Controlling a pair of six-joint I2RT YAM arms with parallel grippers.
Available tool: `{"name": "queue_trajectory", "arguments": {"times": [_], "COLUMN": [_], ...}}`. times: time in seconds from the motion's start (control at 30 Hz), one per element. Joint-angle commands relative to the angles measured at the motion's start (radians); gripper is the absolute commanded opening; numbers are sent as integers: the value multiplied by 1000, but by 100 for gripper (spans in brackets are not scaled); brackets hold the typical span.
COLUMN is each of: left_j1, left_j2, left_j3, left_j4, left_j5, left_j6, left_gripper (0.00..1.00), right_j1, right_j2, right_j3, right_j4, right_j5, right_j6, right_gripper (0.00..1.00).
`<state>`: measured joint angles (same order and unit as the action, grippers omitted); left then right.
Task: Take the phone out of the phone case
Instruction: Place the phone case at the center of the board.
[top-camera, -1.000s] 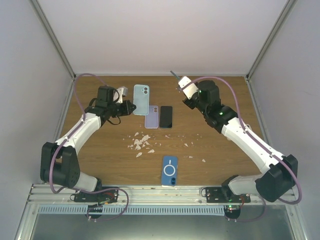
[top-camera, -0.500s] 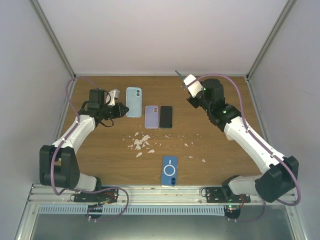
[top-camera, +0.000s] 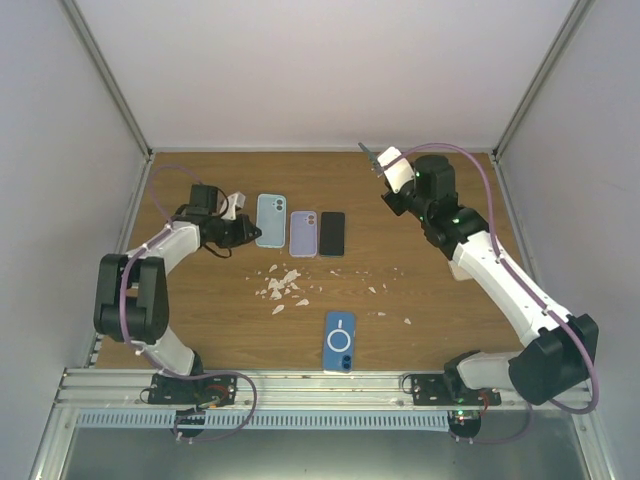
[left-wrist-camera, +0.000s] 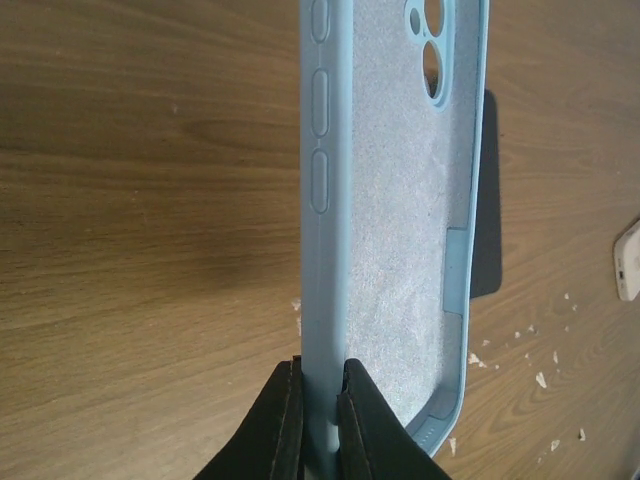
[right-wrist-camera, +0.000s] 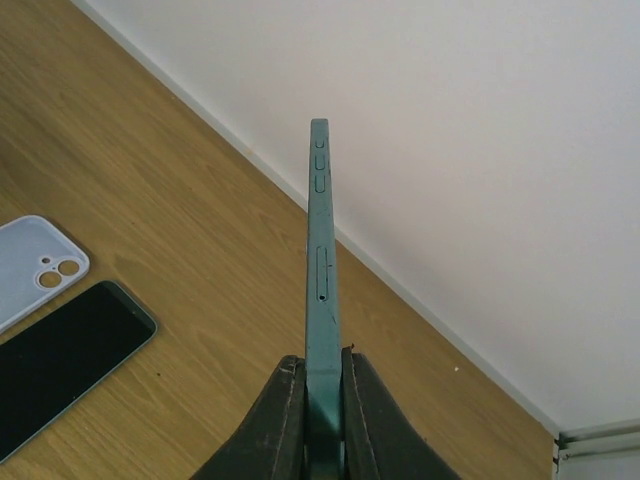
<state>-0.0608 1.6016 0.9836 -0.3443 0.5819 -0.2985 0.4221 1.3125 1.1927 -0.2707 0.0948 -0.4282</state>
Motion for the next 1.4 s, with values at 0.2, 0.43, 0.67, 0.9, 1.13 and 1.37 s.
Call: {"name": "queue_trajectory", "arguments": {"times": [0.2, 0.43, 0.67, 0.9, 1.13, 1.37], "left_j1": [15, 15, 16, 13, 13, 9], "left_j2": [161, 219, 264, 275, 241, 220], "left_j3": [108, 124, 135, 118, 80, 57], "left_j4": [7, -5, -17, -24, -22, -17], "left_j5": [-7, -25, -53, -63, -47, -36], "left_j6": [15, 21, 19, 27, 22, 23], "left_gripper": [0, 0, 0, 0, 0, 0], "right_j1": [-12, -14, -13, -14, -14, -14], "right_j2": [-17, -5, 6, 14, 18, 16], "right_j3": [20, 23, 27, 28, 31, 36], "right_j4": [45, 42, 43, 44, 47, 43], "right_j5": [-27, -30, -32, -32, -36, -37], "right_j6": [26, 26, 27, 26, 28, 29], "right_gripper": [0, 0, 0, 0, 0, 0]}}
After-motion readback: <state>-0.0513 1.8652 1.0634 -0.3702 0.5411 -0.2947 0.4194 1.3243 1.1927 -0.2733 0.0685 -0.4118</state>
